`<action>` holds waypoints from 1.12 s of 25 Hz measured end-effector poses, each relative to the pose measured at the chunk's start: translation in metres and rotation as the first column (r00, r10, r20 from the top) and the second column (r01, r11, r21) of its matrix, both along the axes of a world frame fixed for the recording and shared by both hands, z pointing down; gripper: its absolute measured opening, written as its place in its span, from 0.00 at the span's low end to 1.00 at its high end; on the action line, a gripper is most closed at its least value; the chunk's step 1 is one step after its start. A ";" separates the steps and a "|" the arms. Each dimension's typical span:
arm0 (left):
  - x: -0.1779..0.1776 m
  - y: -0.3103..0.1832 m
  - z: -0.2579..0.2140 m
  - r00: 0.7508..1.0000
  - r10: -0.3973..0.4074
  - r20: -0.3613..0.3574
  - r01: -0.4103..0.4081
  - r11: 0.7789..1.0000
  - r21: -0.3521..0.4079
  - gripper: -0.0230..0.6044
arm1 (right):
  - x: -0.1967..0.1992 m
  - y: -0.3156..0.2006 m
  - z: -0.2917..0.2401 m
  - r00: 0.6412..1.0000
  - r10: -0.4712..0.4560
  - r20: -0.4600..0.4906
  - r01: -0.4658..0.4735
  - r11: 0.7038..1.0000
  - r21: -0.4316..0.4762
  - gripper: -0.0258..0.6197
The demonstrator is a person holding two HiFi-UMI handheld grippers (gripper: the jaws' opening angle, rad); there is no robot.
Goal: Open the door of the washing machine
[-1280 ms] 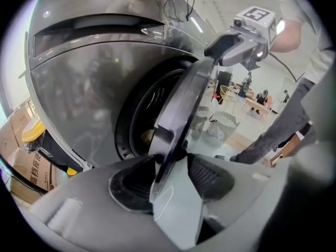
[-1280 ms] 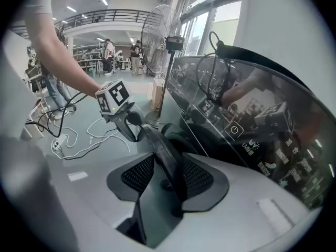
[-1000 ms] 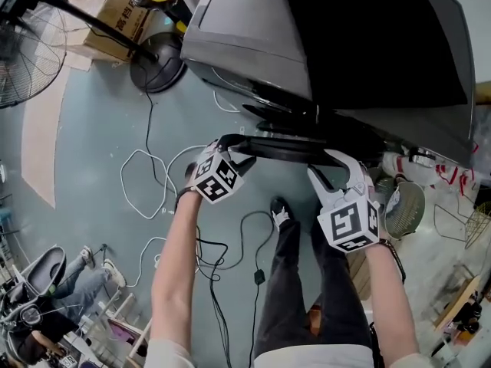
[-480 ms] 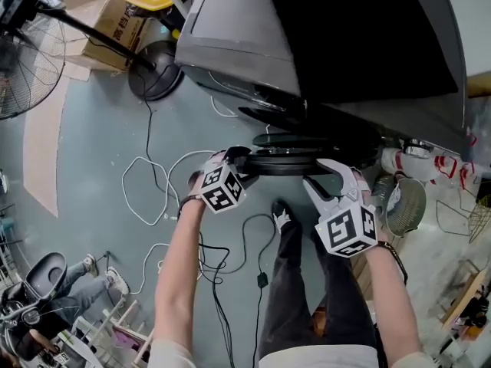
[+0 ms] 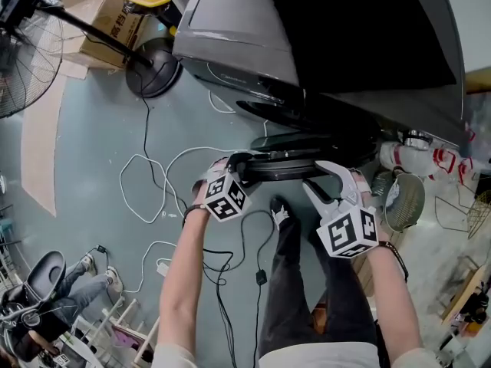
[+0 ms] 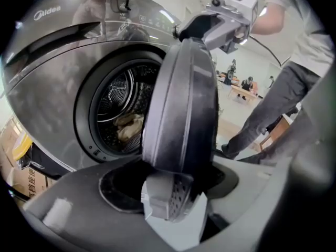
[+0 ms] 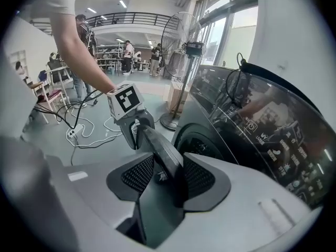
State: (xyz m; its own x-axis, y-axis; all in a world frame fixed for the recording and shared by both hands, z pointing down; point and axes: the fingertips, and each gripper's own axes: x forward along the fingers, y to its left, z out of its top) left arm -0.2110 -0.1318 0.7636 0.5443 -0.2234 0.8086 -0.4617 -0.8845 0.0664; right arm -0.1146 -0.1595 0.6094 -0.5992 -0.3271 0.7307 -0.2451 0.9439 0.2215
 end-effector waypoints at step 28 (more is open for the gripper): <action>0.055 0.117 -0.001 0.947 -0.320 0.012 0.320 0.947 -0.025 0.55 | 0.036 0.083 0.007 0.954 -0.213 -0.213 0.245 0.960 0.136 0.33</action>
